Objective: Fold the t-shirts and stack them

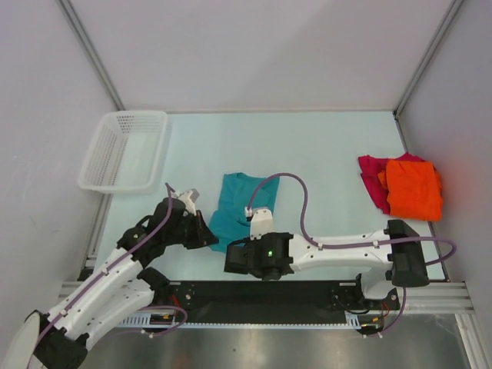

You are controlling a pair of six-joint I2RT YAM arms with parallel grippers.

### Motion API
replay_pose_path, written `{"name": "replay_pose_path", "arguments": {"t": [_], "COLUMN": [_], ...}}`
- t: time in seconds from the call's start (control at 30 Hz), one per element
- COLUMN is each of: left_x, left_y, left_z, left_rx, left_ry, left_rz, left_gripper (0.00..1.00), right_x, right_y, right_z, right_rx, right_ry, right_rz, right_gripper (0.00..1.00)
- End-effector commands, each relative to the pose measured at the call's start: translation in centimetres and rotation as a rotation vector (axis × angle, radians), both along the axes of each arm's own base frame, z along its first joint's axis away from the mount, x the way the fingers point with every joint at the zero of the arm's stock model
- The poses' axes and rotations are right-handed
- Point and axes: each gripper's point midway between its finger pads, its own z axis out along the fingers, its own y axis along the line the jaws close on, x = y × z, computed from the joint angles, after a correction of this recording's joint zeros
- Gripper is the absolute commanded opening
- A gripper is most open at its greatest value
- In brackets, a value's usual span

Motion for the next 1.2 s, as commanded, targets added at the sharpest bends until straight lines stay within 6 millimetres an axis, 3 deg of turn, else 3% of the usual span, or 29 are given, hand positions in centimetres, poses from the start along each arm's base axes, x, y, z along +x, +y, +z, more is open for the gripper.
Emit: {"name": "replay_pose_path", "arguments": {"t": [0.0, 0.1, 0.27, 0.33, 0.5, 0.77, 0.97, 1.17], "left_x": [-0.3, 0.2, 2.7, 4.0, 7.7, 13.4, 16.1, 18.0], "left_y": [0.4, 0.1, -1.2, -2.0, -4.4, -8.5, -9.1, -7.4], "left_z": [3.3, 4.6, 7.0, 6.8, 6.5, 2.7, 1.9, 2.4], "left_rx": [-0.031, -0.037, -0.039, -0.012, 0.016, 0.058, 0.072, 0.099], "left_ry": [-0.012, -0.020, -0.077, -0.073, -0.072, 0.012, 0.026, 0.007], "left_rz": [0.044, 0.047, 0.033, 0.014, -0.032, -0.096, -0.086, -0.025], "left_gripper": [0.01, 0.01, 0.01, 0.01, 0.01, 0.01, 0.01, 0.01], "right_x": [0.2, 1.2, 6.0, 7.5, 12.7, 18.5, 21.9, 24.6], "right_y": [-2.1, -1.7, -1.8, -1.6, -2.8, -3.0, -3.5, -3.8], "right_z": [4.0, 5.9, 7.8, 8.1, 7.4, 5.9, 4.3, 2.7], "right_rx": [-0.014, -0.002, -0.020, -0.028, -0.052, -0.063, -0.091, -0.104], "right_ry": [-0.083, -0.134, -0.201, -0.222, -0.225, -0.215, -0.193, -0.177], "right_rz": [-0.058, -0.050, -0.098, -0.088, -0.145, -0.185, -0.199, -0.213], "right_gripper": [0.00, 0.00, 0.00, 0.00, 0.00, 0.00, 0.00, 0.00]}}
